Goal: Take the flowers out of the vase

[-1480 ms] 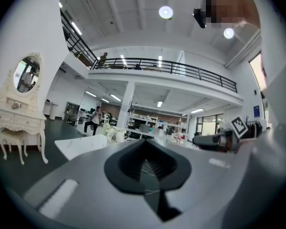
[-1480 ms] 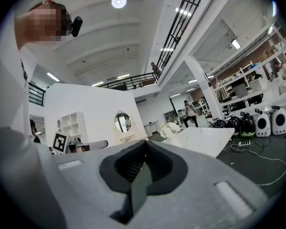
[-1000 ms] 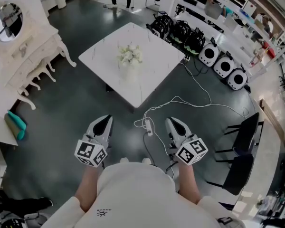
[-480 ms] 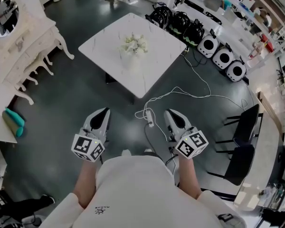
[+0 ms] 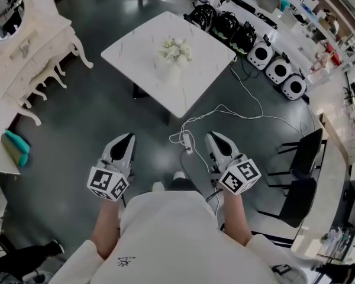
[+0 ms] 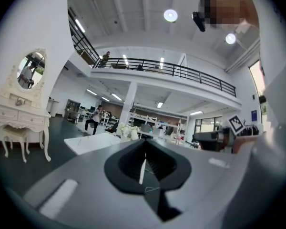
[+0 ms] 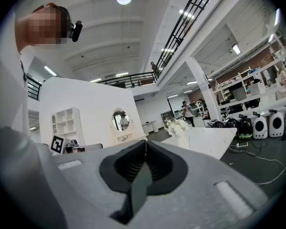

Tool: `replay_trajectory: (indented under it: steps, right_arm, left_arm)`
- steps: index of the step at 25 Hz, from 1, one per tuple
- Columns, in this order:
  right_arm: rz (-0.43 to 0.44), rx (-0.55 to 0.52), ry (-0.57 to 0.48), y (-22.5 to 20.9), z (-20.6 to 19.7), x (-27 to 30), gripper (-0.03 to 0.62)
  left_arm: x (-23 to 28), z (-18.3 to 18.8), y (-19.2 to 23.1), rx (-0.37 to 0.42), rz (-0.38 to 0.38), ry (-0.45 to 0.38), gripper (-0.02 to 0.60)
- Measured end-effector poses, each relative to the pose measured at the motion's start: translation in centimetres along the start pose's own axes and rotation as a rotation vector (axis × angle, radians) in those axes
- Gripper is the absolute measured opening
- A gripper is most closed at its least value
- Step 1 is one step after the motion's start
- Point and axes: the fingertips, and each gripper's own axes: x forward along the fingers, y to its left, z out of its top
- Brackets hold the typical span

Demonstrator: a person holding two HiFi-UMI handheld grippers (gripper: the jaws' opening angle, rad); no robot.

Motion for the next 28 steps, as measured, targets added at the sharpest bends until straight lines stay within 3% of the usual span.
replay_trajectory:
  steps: [15, 28]
  right_arm:
    - [0.005, 0.012, 0.004, -2.0, -0.3, 2.0, 0.001]
    - [0.025, 0.010, -0.009, -8.5, 2.2, 8.2, 0.002]
  left_arm:
    - [2.9, -1.0, 0.5, -0.009, -0.017, 0.021, -0.011]
    - [11.8, 0.7, 3.6, 0.013, -0.031, 0.008, -0.011]
